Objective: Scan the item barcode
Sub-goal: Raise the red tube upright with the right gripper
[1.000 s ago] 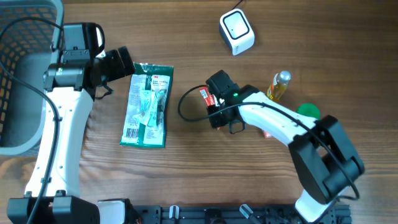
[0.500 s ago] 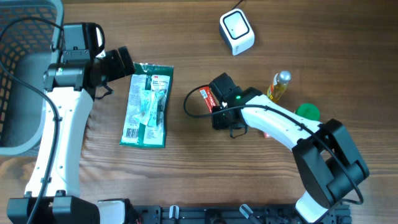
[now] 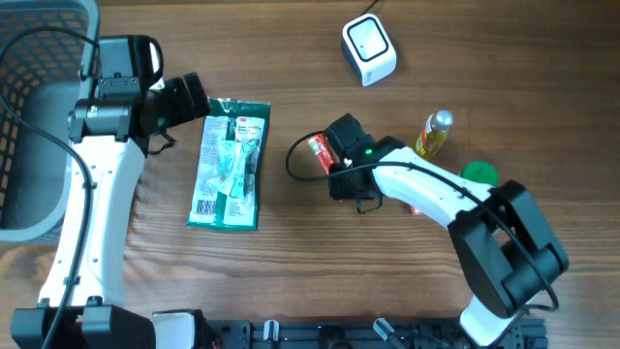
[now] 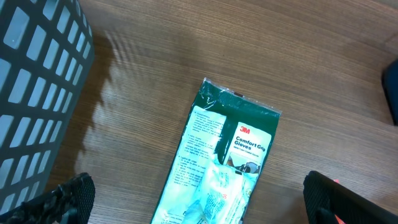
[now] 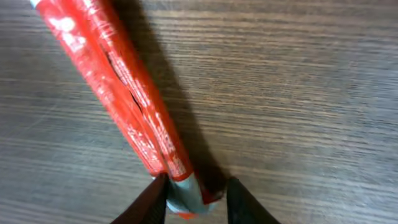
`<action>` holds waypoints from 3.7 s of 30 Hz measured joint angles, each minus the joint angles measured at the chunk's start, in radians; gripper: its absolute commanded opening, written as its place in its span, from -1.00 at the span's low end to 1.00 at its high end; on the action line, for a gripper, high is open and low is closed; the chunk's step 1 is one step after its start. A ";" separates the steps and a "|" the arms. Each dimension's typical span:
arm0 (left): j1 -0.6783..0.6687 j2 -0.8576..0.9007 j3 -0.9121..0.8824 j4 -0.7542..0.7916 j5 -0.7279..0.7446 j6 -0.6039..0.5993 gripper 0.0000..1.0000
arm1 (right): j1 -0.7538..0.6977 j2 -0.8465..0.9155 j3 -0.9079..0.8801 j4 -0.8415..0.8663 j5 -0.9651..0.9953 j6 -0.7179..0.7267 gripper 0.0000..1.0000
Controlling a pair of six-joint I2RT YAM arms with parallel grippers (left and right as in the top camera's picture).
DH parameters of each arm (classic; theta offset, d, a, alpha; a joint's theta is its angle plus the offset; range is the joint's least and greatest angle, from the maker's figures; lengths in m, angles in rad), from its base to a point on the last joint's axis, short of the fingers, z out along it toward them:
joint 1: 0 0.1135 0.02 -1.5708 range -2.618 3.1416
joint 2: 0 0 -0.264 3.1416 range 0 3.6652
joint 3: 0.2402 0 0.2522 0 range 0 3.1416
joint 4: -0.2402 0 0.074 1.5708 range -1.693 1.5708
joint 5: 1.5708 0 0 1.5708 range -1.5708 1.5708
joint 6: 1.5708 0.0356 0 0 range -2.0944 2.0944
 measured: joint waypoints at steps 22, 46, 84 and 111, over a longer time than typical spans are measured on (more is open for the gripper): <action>0.000 0.000 0.000 0.000 0.000 0.000 1.00 | -0.058 -0.014 0.016 -0.021 -0.023 -0.150 -0.91; 0.000 0.000 0.000 0.000 0.000 0.000 1.00 | -0.058 -0.079 0.016 -0.076 -0.212 -0.457 -0.91; 0.000 0.000 0.000 0.000 0.000 0.000 1.00 | -0.058 -0.325 0.021 -0.386 -0.561 -1.103 -0.91; 0.000 0.000 0.000 0.000 0.000 0.000 1.00 | -0.058 -0.325 0.021 -0.377 -0.561 -1.105 -0.91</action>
